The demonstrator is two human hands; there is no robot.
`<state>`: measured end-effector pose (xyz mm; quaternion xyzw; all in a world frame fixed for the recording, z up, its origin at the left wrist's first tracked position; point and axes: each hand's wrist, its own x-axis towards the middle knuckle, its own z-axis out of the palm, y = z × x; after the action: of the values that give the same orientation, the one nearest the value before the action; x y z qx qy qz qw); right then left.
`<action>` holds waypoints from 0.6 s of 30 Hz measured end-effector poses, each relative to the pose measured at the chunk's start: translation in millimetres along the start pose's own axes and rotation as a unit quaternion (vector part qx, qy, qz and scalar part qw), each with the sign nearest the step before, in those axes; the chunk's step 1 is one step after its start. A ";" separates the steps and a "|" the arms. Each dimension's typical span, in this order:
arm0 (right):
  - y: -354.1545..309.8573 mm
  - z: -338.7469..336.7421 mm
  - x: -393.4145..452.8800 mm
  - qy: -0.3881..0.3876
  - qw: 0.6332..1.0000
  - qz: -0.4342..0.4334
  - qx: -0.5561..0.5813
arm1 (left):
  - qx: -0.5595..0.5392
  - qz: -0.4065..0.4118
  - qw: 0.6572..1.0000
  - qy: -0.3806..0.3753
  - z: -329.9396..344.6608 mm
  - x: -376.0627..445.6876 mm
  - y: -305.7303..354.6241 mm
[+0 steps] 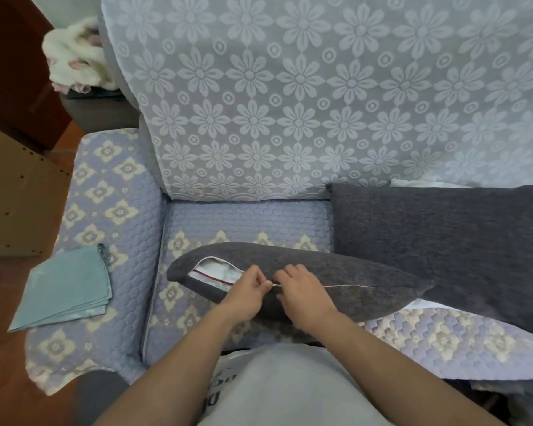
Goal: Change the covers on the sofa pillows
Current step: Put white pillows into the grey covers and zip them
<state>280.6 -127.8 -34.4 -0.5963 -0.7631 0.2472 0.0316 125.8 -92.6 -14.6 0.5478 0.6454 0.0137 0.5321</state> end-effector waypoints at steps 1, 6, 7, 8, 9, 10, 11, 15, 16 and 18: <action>-4.3 6.9 1.4 -0.008 1.000 0.011 -0.003 | 0.009 -0.004 1.000 -0.022 -3.0 2.4 -1.3; -12.4 22.5 1.7 -0.014 0.996 0.067 -0.049 | 0.054 -0.003 0.994 -0.099 -8.1 10.9 -3.2; -11.5 20.9 -0.4 -0.011 0.996 0.068 -0.060 | 0.067 0.005 0.994 -0.090 -4.4 8.3 -0.9; -12.7 19.6 -0.8 -0.006 0.995 0.065 -0.076 | 0.082 0.016 0.994 -0.071 -1.9 6.0 -1.1; -16.0 19.4 1.3 -0.001 0.994 0.059 -0.088 | 0.101 0.029 0.993 -0.045 -2.1 3.8 -3.3; -17.0 18.9 1.8 0.008 0.994 0.054 -0.097 | 0.123 0.040 0.991 -0.021 -1.1 0.3 -3.4; -20.3 18.4 2.7 0.016 0.993 0.051 -0.102 | 0.143 0.048 0.989 -0.007 -2.6 -3.2 -5.2; -34.9 13.6 1.5 0.025 0.992 0.053 -0.112 | 0.198 0.055 0.978 0.024 -14.1 -7.6 -8.7; -40.2 11.4 1.5 0.026 0.991 0.060 -0.113 | 0.196 0.047 0.979 0.036 -18.0 -7.7 -9.5; -45.7 7.0 1.9 0.031 0.989 0.085 -0.114 | 0.189 0.015 0.980 0.066 -28.6 -7.7 -10.9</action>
<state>236.8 -136.0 -22.1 -0.6661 -0.7316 0.1415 -0.0340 97.0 -86.4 -3.6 0.6457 0.6618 -0.0648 0.3753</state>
